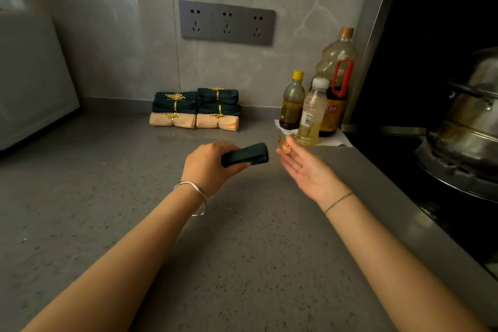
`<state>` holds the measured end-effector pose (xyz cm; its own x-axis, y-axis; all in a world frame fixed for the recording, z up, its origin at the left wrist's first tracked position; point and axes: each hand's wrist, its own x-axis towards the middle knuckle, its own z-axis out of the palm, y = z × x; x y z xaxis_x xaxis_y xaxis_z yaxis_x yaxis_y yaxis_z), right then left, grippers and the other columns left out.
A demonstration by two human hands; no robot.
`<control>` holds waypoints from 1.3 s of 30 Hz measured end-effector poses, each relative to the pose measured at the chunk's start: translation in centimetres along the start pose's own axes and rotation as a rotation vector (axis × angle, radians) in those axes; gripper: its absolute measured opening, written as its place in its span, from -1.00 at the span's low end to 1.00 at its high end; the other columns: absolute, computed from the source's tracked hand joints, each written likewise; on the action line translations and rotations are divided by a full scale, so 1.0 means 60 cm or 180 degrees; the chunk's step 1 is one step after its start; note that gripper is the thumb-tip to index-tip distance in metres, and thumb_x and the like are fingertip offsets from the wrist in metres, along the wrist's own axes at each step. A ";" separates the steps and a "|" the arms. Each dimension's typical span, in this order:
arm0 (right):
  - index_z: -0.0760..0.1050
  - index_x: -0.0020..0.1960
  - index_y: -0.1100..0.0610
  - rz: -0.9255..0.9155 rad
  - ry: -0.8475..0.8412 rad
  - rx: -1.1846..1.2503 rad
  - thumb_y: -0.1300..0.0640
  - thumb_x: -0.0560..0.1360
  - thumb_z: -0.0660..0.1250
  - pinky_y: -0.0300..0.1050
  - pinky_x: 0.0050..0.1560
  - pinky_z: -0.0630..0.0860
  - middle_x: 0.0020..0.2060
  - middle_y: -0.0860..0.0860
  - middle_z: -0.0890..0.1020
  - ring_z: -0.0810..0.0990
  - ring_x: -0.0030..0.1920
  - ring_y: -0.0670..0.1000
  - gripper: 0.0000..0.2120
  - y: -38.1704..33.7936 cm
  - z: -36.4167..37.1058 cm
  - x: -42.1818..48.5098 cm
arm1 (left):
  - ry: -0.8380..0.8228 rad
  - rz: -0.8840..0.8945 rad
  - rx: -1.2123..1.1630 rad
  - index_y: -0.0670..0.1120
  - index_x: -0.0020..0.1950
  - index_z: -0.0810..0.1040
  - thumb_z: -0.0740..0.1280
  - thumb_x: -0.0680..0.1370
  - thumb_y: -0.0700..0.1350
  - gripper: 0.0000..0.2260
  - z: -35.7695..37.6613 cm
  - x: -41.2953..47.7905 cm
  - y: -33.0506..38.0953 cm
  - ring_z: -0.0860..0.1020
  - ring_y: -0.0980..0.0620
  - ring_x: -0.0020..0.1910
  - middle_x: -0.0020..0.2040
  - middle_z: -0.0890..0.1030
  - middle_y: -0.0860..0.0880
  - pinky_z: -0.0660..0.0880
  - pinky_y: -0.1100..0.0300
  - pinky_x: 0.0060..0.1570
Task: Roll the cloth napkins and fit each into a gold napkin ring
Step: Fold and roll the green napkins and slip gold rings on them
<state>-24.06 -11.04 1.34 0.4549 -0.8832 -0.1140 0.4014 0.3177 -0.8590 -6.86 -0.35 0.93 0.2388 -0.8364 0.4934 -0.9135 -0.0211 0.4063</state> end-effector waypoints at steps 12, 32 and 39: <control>0.42 0.15 0.21 0.0004 -0.0034 -0.0219 0.16 0.36 0.44 -0.13 0.16 0.49 0.09 0.16 0.62 0.60 0.11 0.04 -0.59 0.038 0.034 -0.022 | 0.0008 0.0201 0.0086 0.04 0.15 0.58 0.35 0.48 0.11 -0.71 0.004 0.004 0.001 0.44 0.18 -0.18 -0.04 0.61 0.08 0.49 0.25 -0.15; 0.50 0.15 0.16 -0.0683 -0.0422 -0.1633 0.20 0.47 0.37 -0.33 -0.13 0.57 -0.01 0.05 0.65 0.65 -0.05 -0.04 -0.74 0.024 0.034 -0.037 | -0.0650 0.0450 -0.1120 0.18 0.43 0.21 0.26 0.56 -0.01 -0.53 0.023 0.003 -0.001 0.50 0.17 0.13 0.25 0.50 0.10 0.43 0.28 0.15; 0.48 0.05 -0.15 -0.2093 -0.0292 -0.2639 0.11 0.47 0.39 -0.32 -0.05 0.54 -0.08 -0.10 0.64 0.61 -0.06 -0.18 -0.77 0.035 0.028 -0.027 | -0.0639 -0.0012 -0.2500 0.11 0.33 0.26 0.21 0.59 -0.17 -0.65 0.012 0.001 0.011 0.56 0.32 -0.24 0.00 0.51 0.06 0.50 0.36 -0.28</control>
<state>-22.64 -8.37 0.53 0.4176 -0.7554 0.5050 -0.0613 -0.5780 -0.8138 -7.67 -0.81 0.69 0.1096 -0.9210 0.3738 -0.3970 0.3042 0.8659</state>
